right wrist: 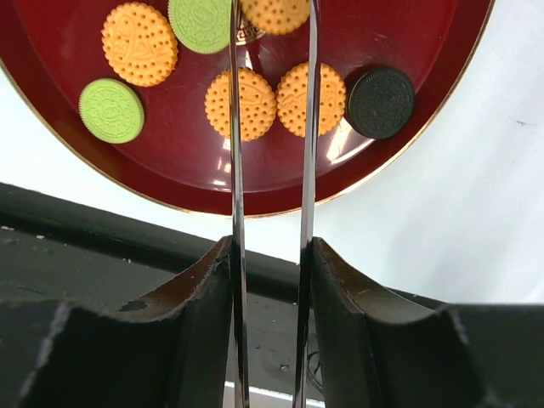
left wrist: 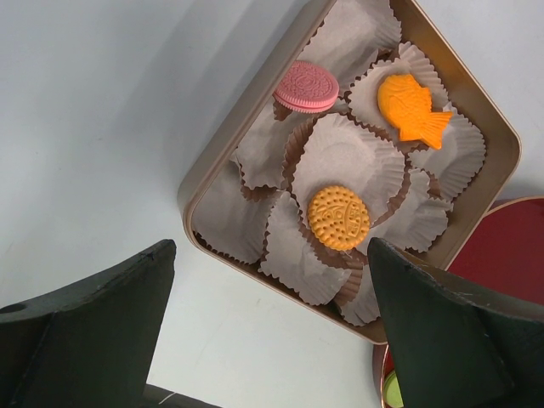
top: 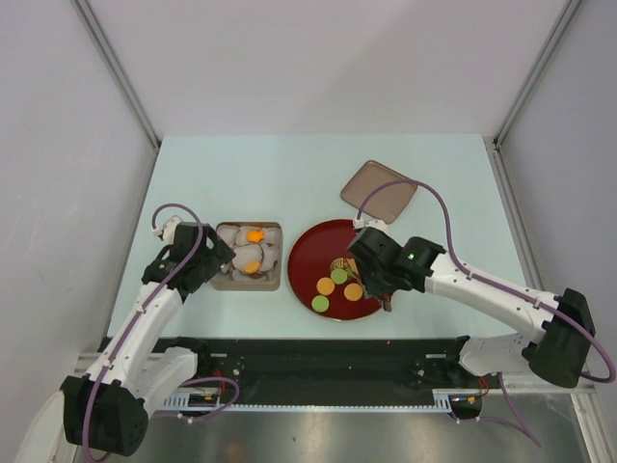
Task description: Pack the cookies
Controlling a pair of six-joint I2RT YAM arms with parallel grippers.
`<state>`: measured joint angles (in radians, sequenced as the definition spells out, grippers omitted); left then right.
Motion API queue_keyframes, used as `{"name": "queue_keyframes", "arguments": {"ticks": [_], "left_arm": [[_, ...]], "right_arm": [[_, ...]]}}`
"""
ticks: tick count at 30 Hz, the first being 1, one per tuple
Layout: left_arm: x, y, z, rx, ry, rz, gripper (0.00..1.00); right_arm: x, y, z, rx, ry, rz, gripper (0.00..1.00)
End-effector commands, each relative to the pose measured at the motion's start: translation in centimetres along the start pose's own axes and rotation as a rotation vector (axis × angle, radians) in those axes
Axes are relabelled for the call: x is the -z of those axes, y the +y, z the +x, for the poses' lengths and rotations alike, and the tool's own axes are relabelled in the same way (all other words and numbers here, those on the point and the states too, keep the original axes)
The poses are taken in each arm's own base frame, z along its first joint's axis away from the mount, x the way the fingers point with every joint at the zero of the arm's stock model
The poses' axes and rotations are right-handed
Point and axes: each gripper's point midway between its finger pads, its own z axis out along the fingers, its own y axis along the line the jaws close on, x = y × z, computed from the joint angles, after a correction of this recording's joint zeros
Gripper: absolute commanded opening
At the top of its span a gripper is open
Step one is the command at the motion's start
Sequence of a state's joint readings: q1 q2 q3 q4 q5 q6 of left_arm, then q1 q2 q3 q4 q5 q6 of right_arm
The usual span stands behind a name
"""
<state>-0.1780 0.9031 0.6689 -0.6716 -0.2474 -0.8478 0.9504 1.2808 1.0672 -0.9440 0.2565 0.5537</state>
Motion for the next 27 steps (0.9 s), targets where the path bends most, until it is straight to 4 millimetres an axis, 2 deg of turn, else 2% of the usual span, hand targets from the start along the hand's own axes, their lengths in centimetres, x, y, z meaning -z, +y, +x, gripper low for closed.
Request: {"name": "queue_keyframes", "arguments": {"ticks": [1,4,8,13,14,15,17,20,21,23,24,27], "left_arm": [[0.1,-0.5,-0.4,0.010,-0.009,0.023,1.00],[0.0,-0.4,-0.3,0.010,-0.007,0.017,1.00],[0.1,-0.3,-0.5,0.006,-0.015,0.013,1.00],[0.2,-0.4,-0.7,0.005,-0.019,0.011,1.00],[0.2,-0.5,-0.7,0.005,-0.018,0.014,1.00],[0.1,-0.5,-0.7,0.005,-0.017,0.013,1.00],[0.1,-0.5,-0.6,0.003,-0.015,0.013,1.00],[0.0,-0.3,-0.5,0.001,-0.011,0.007,1.00],[0.0,-0.3,-0.4,-0.006,-0.008,0.005,1.00],[0.0,-0.3,-0.5,-0.005,-0.008,0.004,1.00],[-0.1,-0.4,-0.5,-0.007,-0.007,0.006,1.00],[-0.2,-0.4,-0.4,-0.010,-0.001,0.007,1.00]], "right_arm": [[2.8,0.5,-4.0,-0.039,-0.178,-0.055,0.26],[3.8,0.8,-5.7,-0.033,-0.233,-0.071,0.24],[5.1,2.3,-8.5,-0.020,-0.300,-0.117,0.24],[5.5,5.7,-11.0,0.000,-0.341,-0.234,0.24],[5.0,6.3,-11.3,0.013,-0.335,-0.242,0.24],[5.4,7.1,-12.3,0.012,-0.357,-0.266,0.24],[4.5,8.5,-12.5,0.036,-0.333,-0.290,0.24],[4.3,10.5,-13.5,0.070,-0.342,-0.330,0.23],[3.3,11.1,-13.6,0.087,-0.327,-0.328,0.23],[3.2,12.0,-14.5,0.096,-0.336,-0.345,0.23],[2.4,12.5,-14.7,0.107,-0.323,-0.341,0.23],[2.4,13.6,-16.0,0.127,-0.337,-0.355,0.23]]}}
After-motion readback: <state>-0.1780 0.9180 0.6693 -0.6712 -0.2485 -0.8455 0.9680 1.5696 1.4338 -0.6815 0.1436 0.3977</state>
